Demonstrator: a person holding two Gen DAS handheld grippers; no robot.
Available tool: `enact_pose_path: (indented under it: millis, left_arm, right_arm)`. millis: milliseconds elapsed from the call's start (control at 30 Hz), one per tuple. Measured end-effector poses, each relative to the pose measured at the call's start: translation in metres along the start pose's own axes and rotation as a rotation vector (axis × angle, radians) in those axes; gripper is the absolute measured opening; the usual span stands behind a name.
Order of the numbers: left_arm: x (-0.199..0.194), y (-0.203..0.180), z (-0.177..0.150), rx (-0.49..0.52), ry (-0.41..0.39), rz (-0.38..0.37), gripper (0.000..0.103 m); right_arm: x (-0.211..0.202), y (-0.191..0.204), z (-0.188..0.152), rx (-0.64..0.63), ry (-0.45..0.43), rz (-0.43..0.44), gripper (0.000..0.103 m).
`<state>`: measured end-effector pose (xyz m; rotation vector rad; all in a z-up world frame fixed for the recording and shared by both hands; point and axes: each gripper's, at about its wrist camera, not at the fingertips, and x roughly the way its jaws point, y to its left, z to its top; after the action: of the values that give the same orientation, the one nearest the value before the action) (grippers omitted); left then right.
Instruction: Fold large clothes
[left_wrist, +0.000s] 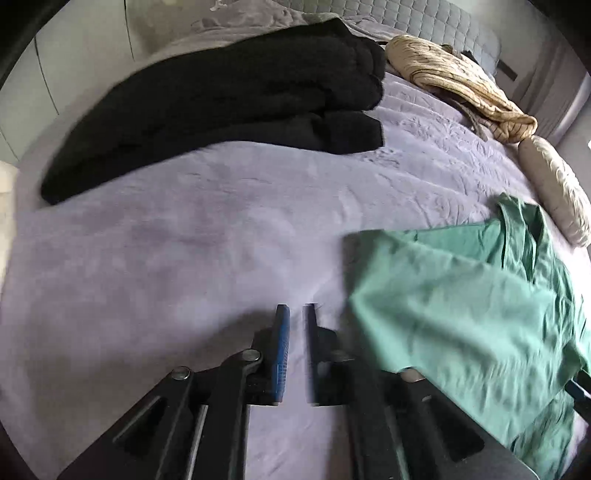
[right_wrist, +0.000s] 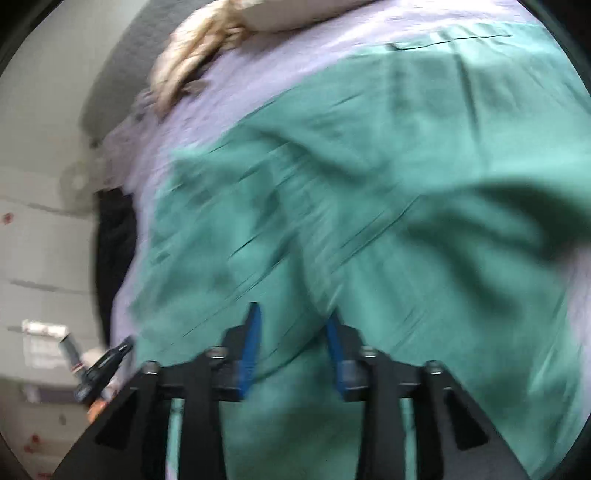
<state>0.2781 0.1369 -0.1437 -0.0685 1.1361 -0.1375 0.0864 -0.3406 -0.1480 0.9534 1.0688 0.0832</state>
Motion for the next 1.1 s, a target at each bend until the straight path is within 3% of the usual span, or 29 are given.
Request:
enact_pose_path:
  millis: [33,67,100,200,233,333,367,400,433,567,633,700,767,833,900,1033,1100]
  left_arm:
    - [-0.010,0.005,-0.003,-0.002,-0.009,0.014,0.083]
    - [-0.019,0.010,-0.006,-0.006,-0.030,0.029,0.103]
    - [-0.032,0.014,-0.011,-0.001,-0.079,0.047,0.103]
    - [-0.041,0.021,-0.018,0.013,-0.072,0.048,0.103]
    - [-0.043,0.024,-0.021,0.007,-0.060,0.040,0.103]
    - [-0.048,0.032,-0.032,0.001,-0.035,0.006,0.103]
    - [-0.051,0.034,-0.035,0.002,-0.036,0.010,0.103]
    - [-0.055,0.038,-0.041,0.006,-0.040,0.018,0.103]
    - [-0.056,0.039,-0.043,0.010,-0.041,0.016,0.103]
    - [-0.056,0.049,-0.055,0.004,-0.022,0.026,0.103]
    - [-0.052,0.046,-0.059,-0.002,-0.008,0.032,0.103]
    - [-0.050,0.040,-0.061,0.002,-0.005,0.018,0.103]
    - [-0.049,0.028,-0.063,0.023,-0.012,0.001,0.103]
    - [-0.045,0.012,-0.064,0.051,-0.018,-0.004,0.103]
    - [-0.036,-0.002,-0.068,0.079,-0.011,0.009,0.103]
    - [-0.016,-0.019,-0.082,0.137,0.009,0.080,0.103]
    - [-0.008,-0.020,-0.090,0.147,0.028,0.096,0.103]
  right_arm:
    - [0.009,0.013,-0.014,-0.009,0.043,0.053,0.049]
    - [0.028,0.032,-0.034,-0.016,0.116,0.126,0.049]
    - [0.044,0.045,-0.048,-0.015,0.172,0.174,0.049]
    - [0.110,0.085,-0.096,0.012,0.329,0.285,0.049]
    - [0.110,0.085,-0.096,0.012,0.329,0.285,0.049]
    - [0.169,0.120,-0.121,0.077,0.348,0.357,0.048]
    - [0.179,0.128,-0.122,0.083,0.328,0.367,0.043]
    - [0.186,0.133,-0.123,0.078,0.326,0.371,0.017]
    - [0.194,0.140,-0.126,0.071,0.330,0.363,0.003]
    - [0.222,0.159,-0.143,-0.009,0.374,0.315,0.003]
    - [0.233,0.156,-0.145,0.009,0.404,0.285,0.003]
    - [0.231,0.152,-0.144,0.042,0.437,0.296,0.004]
    - [0.217,0.152,-0.149,-0.006,0.483,0.267,0.009]
    - [0.188,0.150,-0.143,-0.092,0.459,0.232,0.011]
    - [0.154,0.145,-0.128,-0.183,0.377,0.163,0.012]
    - [0.092,0.122,-0.079,-0.328,0.134,-0.066,0.012]
    - [0.073,0.102,-0.055,-0.363,0.054,-0.192,0.012]
